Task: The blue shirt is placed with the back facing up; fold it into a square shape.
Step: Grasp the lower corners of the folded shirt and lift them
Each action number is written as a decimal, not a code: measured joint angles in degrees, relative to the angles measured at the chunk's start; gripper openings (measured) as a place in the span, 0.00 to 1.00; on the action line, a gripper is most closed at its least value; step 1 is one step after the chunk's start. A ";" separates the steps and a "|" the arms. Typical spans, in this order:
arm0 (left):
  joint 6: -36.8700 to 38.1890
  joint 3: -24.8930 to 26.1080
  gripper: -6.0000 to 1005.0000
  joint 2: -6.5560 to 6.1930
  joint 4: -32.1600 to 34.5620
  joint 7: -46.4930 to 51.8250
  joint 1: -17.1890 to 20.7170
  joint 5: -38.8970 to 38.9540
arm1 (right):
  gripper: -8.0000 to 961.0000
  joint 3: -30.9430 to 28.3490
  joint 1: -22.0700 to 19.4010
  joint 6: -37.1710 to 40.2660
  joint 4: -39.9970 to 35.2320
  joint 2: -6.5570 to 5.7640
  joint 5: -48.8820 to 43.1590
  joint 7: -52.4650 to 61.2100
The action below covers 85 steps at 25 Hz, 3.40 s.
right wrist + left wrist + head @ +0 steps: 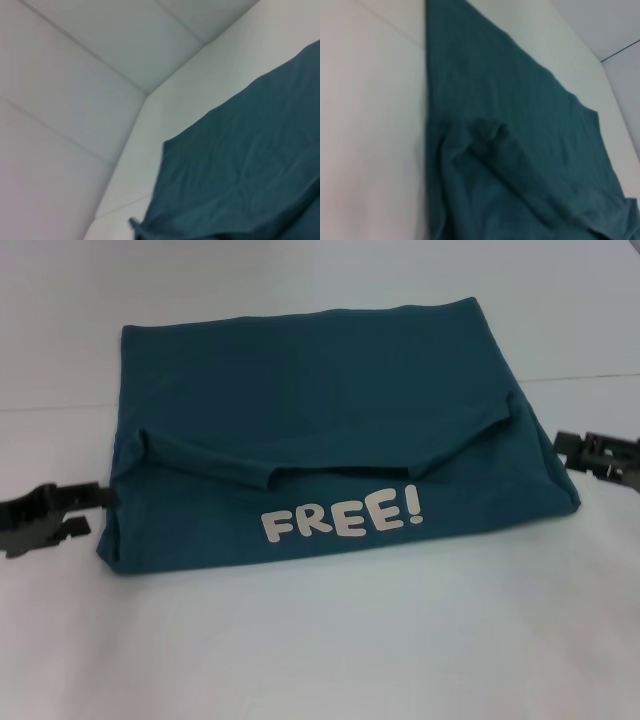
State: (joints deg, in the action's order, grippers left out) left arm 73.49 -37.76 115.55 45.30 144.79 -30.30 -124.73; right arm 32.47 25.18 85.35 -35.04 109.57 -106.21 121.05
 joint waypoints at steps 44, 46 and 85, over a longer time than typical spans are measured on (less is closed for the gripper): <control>-9.42 -1.95 0.68 1.51 -9.82 0.67 -3.25 -1.04 | 0.63 -0.53 -1.72 -0.63 0.23 0.01 -0.13 -0.72; -8.91 -1.43 0.68 1.47 -8.98 1.19 -2.69 -0.88 | 0.63 -0.55 -1.72 -0.68 0.23 0.04 -0.13 -0.70; -9.57 -6.74 0.55 1.54 -8.46 3.61 -3.83 -1.56 | 0.57 -0.57 -2.41 -1.06 0.94 -0.09 -0.14 -0.78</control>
State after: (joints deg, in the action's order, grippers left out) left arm 63.92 -44.50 117.09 36.85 148.40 -34.14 -126.28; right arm 31.90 22.77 84.29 -34.10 109.48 -106.35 120.27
